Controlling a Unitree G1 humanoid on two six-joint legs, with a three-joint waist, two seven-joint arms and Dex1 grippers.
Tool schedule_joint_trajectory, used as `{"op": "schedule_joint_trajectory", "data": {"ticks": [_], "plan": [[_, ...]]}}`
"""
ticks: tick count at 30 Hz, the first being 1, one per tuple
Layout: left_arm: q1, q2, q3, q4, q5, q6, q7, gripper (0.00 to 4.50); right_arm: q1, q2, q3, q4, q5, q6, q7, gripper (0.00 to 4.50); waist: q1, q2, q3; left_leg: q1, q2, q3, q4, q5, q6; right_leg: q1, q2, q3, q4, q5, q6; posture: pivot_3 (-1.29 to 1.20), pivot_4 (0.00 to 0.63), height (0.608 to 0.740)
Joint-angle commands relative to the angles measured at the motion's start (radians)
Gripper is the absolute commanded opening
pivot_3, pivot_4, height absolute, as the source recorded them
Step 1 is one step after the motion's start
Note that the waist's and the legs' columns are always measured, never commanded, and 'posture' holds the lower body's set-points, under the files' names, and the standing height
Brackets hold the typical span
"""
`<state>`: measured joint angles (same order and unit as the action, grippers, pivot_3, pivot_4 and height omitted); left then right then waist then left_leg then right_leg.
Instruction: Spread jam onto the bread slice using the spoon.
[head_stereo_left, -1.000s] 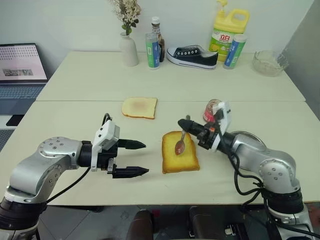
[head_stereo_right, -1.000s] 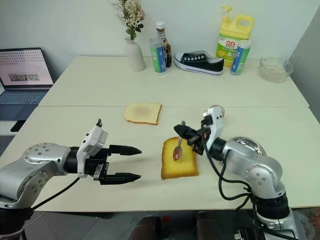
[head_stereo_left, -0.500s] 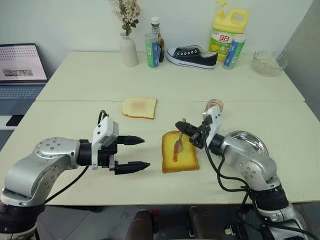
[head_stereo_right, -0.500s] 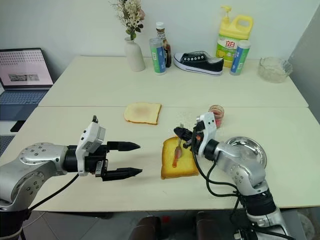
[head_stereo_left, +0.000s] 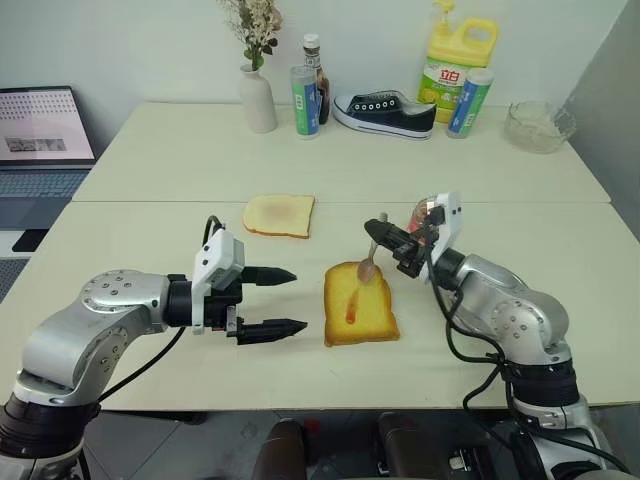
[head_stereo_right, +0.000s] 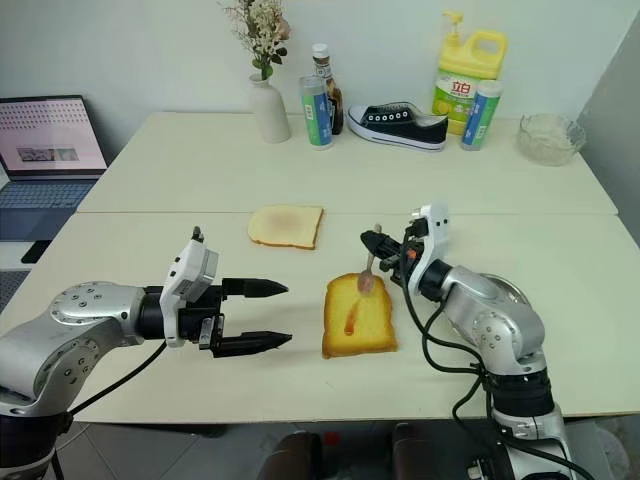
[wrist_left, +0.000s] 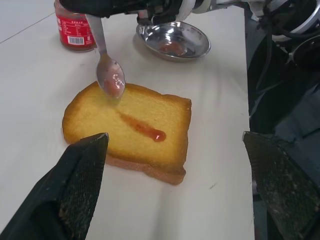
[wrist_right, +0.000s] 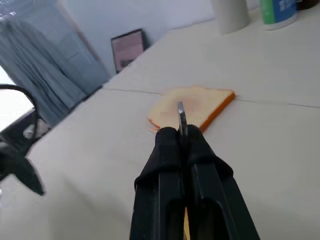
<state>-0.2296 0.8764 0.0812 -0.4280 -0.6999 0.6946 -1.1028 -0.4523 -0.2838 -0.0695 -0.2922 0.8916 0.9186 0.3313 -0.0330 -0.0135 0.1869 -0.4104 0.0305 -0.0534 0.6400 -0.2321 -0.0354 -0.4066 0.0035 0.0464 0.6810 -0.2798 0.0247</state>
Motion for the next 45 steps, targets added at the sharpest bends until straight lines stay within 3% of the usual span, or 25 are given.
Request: {"op": "schedule_joint_trajectory", "data": {"ticks": [1, 13, 19, 34, 40, 45], "plan": [[-0.005, -0.004, 0.005, -0.020, -0.006, -0.016, 0.000, 4.50, 0.033, -0.028, -0.040, -0.051, 0.165, 0.132, 0.030, 0.03, 0.000, 0.000, 0.000, 0.000, 0.000, 0.000, 0.000, 0.000, 0.000, 0.000, 0.000, 0.000, 0.000, 0.000, 0.000, 0.00, 0.150, 0.740], [0.042, 0.026, 0.023, -0.076, -0.028, 0.006, -0.004, 4.50, 0.043, 0.069, -0.023, 0.170, 0.136, 0.117, 0.047, 0.03, -0.001, 0.000, 0.000, 0.001, 0.001, 0.000, 0.000, 0.000, 0.000, 0.000, 0.001, 0.000, 0.000, -0.002, 0.003, 0.00, 0.150, 0.740], [0.055, 0.037, 0.039, -0.087, -0.032, 0.008, 0.001, 4.50, 0.052, 0.041, 0.039, 0.225, 0.008, 0.037, 0.132, 0.03, -0.001, 0.000, 0.000, 0.001, 0.000, 0.001, 0.000, 0.000, 0.000, 0.000, 0.001, 0.001, 0.000, -0.002, 0.004, 0.00, 0.150, 0.740], [0.020, 0.022, 0.014, -0.067, -0.016, 0.001, 0.005, 4.50, -0.106, 0.059, 0.004, 0.417, -0.177, -0.188, 0.162, 0.03, -0.001, 0.000, 0.000, 0.001, 0.000, 0.001, 0.001, 0.000, 0.000, 0.001, 0.001, 0.001, 0.001, -0.001, 0.002, 0.00, 0.150, 0.740], [0.004, 0.017, 0.001, -0.053, -0.007, -0.007, -0.001, 4.50, -0.142, 0.064, -0.043, 0.373, -0.141, -0.141, 0.143, 0.03, 0.000, 0.000, 0.000, 0.001, 0.000, 0.001, 0.001, 0.000, 0.000, 0.001, 0.001, 0.000, 0.001, 0.000, 0.000, 0.00, 0.150, 0.740], [-0.001, 0.010, -0.007, -0.052, -0.007, -0.008, -0.001, 4.50, -0.114, 0.058, -0.092, 0.227, 0.025, 0.053, 0.131, 0.03, 0.000, 0.000, 0.000, 0.001, 0.001, 0.000, 0.001, 0.000, 0.000, 0.001, 0.001, 0.000, 0.001, 0.000, 0.000, 0.00, 0.150, 0.740]]}}
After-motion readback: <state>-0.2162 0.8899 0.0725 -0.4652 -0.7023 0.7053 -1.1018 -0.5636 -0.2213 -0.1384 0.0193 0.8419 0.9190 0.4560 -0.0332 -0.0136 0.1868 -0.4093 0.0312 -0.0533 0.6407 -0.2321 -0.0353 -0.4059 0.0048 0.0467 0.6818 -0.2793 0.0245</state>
